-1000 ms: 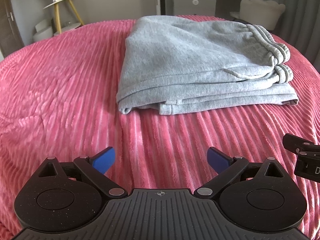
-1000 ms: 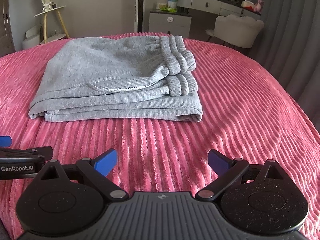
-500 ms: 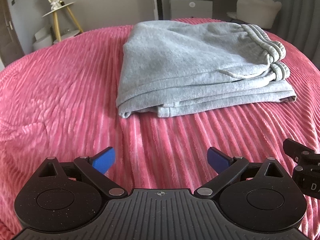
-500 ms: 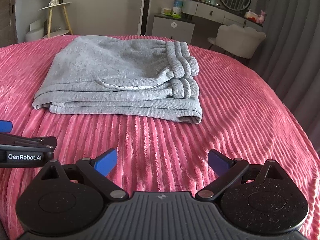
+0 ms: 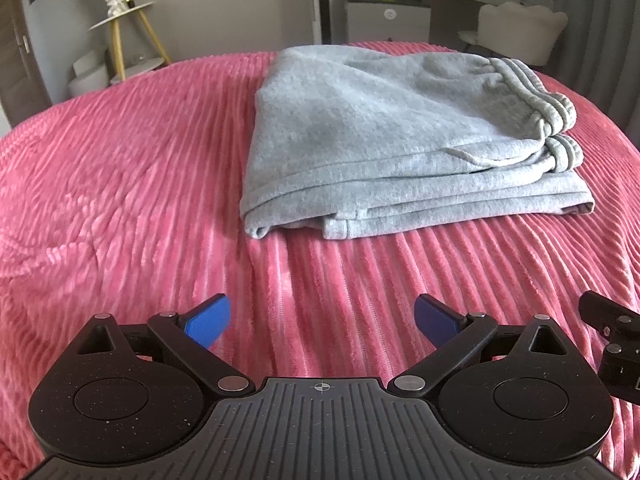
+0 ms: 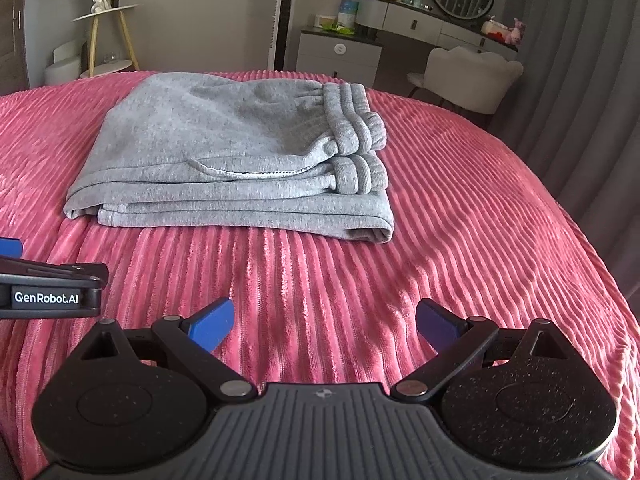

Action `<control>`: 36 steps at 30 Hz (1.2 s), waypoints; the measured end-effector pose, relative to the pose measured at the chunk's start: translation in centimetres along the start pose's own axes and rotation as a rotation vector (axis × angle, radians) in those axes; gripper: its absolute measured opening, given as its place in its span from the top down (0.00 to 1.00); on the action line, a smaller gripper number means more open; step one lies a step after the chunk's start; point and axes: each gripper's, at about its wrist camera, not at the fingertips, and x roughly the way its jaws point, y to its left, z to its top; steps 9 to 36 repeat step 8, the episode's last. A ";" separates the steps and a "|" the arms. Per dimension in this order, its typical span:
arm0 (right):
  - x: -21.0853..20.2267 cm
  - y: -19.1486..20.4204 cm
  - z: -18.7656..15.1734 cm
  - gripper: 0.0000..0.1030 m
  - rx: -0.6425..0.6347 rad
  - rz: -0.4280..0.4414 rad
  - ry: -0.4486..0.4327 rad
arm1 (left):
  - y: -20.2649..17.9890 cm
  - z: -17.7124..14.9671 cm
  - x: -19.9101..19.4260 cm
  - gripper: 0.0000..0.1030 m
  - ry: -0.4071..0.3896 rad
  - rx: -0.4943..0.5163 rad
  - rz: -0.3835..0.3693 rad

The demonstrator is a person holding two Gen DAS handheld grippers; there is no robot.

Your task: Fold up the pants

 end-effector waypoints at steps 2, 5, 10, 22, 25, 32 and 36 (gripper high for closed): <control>0.0 -0.1 0.0 0.05 0.004 0.002 0.004 | 0.1 0.0 0.0 0.02 0.001 -0.005 -0.002; -0.1 -0.1 -0.1 0.05 0.005 0.001 0.004 | 0.2 -0.1 -0.1 0.02 -0.007 -0.010 -0.014; 0.0 -0.2 -0.1 0.05 0.009 0.002 0.010 | 0.2 0.0 -0.2 0.02 -0.011 -0.014 -0.010; 0.0 -0.2 -0.1 0.05 0.009 0.002 0.010 | 0.2 0.0 -0.2 0.02 -0.011 -0.014 -0.010; 0.0 -0.2 -0.1 0.05 0.009 0.002 0.010 | 0.2 0.0 -0.2 0.02 -0.011 -0.014 -0.010; 0.0 -0.2 -0.1 0.05 0.009 0.002 0.010 | 0.2 0.0 -0.2 0.02 -0.011 -0.014 -0.010; 0.0 -0.2 -0.1 0.05 0.009 0.002 0.010 | 0.2 0.0 -0.2 0.02 -0.011 -0.014 -0.010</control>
